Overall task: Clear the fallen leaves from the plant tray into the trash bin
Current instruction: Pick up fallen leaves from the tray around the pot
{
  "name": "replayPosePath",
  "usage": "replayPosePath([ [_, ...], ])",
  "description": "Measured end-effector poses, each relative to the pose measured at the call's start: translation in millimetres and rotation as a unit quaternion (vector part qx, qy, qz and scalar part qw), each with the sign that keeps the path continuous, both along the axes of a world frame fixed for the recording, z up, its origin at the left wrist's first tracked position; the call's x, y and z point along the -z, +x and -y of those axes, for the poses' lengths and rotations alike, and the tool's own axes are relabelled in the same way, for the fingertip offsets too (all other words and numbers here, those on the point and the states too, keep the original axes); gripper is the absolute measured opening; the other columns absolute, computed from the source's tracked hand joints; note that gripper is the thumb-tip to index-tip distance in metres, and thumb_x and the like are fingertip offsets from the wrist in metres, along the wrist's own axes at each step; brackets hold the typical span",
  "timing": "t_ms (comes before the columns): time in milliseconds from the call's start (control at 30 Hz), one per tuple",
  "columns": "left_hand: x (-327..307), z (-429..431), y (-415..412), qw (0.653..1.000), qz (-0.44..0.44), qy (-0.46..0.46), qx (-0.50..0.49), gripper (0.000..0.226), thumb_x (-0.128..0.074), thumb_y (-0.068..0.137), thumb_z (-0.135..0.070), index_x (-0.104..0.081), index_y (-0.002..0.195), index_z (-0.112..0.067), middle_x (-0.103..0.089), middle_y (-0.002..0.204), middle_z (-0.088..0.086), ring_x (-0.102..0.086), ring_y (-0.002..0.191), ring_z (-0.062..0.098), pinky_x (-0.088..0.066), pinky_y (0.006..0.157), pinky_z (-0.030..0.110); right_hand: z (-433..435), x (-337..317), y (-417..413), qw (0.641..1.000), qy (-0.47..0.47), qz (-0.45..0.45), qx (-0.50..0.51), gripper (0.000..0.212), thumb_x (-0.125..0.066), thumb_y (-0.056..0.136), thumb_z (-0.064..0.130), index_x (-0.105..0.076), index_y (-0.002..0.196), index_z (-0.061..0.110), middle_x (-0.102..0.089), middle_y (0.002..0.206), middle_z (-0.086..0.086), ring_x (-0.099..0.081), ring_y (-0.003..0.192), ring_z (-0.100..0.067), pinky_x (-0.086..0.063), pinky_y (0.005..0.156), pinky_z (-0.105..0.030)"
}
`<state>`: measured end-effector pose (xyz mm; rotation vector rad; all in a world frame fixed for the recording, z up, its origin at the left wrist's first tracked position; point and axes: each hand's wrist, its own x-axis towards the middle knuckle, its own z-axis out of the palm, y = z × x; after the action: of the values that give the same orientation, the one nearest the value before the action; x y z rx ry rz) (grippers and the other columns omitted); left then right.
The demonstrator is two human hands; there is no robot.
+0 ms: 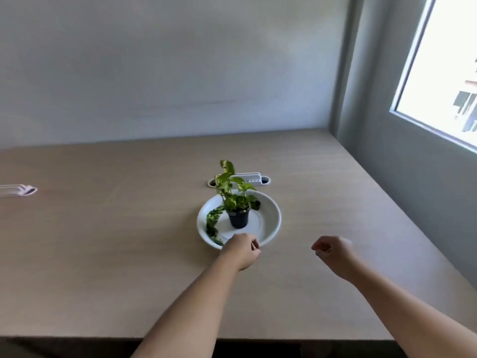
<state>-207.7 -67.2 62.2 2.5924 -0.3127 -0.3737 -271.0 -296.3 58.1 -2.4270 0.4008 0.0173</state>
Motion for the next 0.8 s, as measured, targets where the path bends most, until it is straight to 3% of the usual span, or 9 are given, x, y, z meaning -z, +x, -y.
replayPosePath([
  [200, 12.2, -112.6, 65.5, 0.999, -0.003, 0.007, -0.037, 0.019, -0.056, 0.086, -0.012, -0.069, 0.101, -0.009, -0.070, 0.106, 0.008, -0.063, 0.099, 0.024, -0.036, 0.070, 0.016, -103.4, 15.5, 79.7, 0.996, -0.025, -0.036, -0.072, 0.022, -0.054, 0.081, 0.012, -0.072, 0.090, 0.020, -0.072, 0.094, -0.003, -0.064, 0.088, -0.022, -0.050, 0.075, -0.029],
  [333, 27.6, -134.4, 108.6, 1.000, 0.001, 0.019, -0.025, 0.018, -0.058, 0.084, -0.016, -0.070, 0.098, -0.014, -0.070, 0.106, 0.007, -0.064, 0.096, 0.023, -0.043, 0.075, 0.021, -135.7, 29.2, 115.3, 0.996, -0.025, -0.064, -0.062, 0.024, -0.053, 0.084, 0.011, -0.069, 0.099, 0.018, -0.068, 0.105, -0.003, -0.060, 0.088, -0.019, -0.049, 0.075, -0.027],
  [467, 42.9, -116.5, 133.8, 0.999, -0.020, 0.036, 0.025, 0.022, -0.064, 0.084, -0.020, -0.068, 0.104, -0.010, -0.068, 0.107, 0.009, -0.063, 0.101, 0.028, -0.048, 0.084, 0.029, -146.6, 46.4, 133.1, 0.991, -0.060, -0.093, -0.072, 0.025, -0.058, 0.086, 0.024, -0.063, 0.111, 0.021, -0.060, 0.117, -0.006, -0.057, 0.102, -0.022, -0.049, 0.084, -0.033],
  [600, 65.5, -92.3, 150.6, 0.985, -0.048, 0.130, 0.104, 0.034, -0.068, 0.083, -0.036, -0.062, 0.111, -0.019, -0.063, 0.115, 0.005, -0.057, 0.109, 0.028, -0.041, 0.098, 0.036, -160.3, 62.0, 149.4, 0.985, -0.100, -0.126, -0.069, 0.033, -0.060, 0.084, 0.041, -0.057, 0.113, 0.024, -0.057, 0.116, -0.005, -0.059, 0.101, -0.024, -0.048, 0.077, -0.033],
  [700, 80.8, -84.4, 159.2, 0.973, -0.048, 0.187, 0.130, 0.032, -0.067, 0.082, -0.043, -0.062, 0.108, -0.024, -0.063, 0.113, 0.002, -0.057, 0.107, 0.026, -0.037, 0.095, 0.036, -174.7, 74.8, 161.1, 0.976, -0.134, -0.150, -0.079, 0.039, -0.060, 0.082, 0.048, -0.054, 0.110, 0.021, -0.057, 0.110, -0.005, -0.059, 0.095, -0.026, -0.044, 0.067, -0.031],
  [800, 88.0, -82.5, 163.6, 0.971, -0.045, 0.199, 0.126, 0.020, -0.064, 0.085, -0.035, -0.064, 0.101, -0.024, -0.066, 0.107, 0.001, -0.058, 0.104, 0.024, -0.036, 0.093, 0.035, -184.1, 85.1, 169.4, 0.969, -0.172, -0.156, -0.082, 0.042, -0.062, 0.078, 0.050, -0.054, 0.104, 0.018, -0.054, 0.104, -0.007, -0.058, 0.092, -0.029, -0.046, 0.069, -0.033],
])
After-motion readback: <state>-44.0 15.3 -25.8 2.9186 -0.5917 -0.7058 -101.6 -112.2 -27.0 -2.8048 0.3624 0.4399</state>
